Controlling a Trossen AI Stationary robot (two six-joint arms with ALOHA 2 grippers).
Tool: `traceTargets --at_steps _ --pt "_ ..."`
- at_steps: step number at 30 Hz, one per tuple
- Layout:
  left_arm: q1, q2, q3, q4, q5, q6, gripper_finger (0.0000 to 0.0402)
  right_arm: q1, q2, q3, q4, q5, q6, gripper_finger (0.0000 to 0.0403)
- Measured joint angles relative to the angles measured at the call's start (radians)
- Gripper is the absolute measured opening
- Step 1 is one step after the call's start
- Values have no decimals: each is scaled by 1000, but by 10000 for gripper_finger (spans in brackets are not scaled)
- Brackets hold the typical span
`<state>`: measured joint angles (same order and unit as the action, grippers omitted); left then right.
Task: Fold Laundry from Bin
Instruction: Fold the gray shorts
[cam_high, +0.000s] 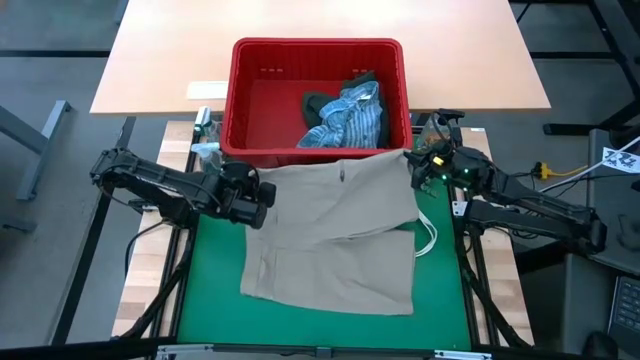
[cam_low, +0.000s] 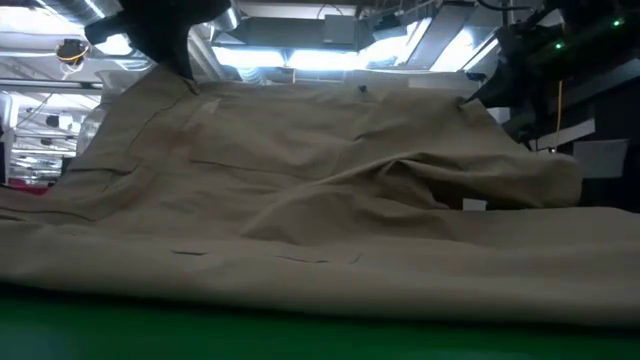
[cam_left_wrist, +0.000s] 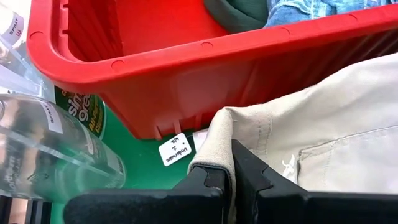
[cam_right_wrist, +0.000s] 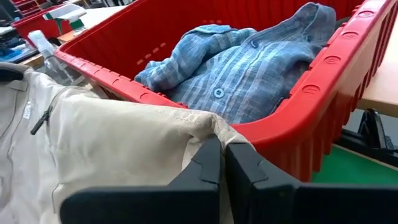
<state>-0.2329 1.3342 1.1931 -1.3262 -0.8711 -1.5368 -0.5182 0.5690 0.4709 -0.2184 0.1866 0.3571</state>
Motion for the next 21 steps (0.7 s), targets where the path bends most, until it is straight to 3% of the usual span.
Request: traceTargets --at_steps 10,21 --pt "-69 -9 0 18 -6 2 0 0 -43 127 -264 -42 -121 5" --pt "-219 -9 0 44 -7 2 0 1 -50 131 -378 -328 -87 5"
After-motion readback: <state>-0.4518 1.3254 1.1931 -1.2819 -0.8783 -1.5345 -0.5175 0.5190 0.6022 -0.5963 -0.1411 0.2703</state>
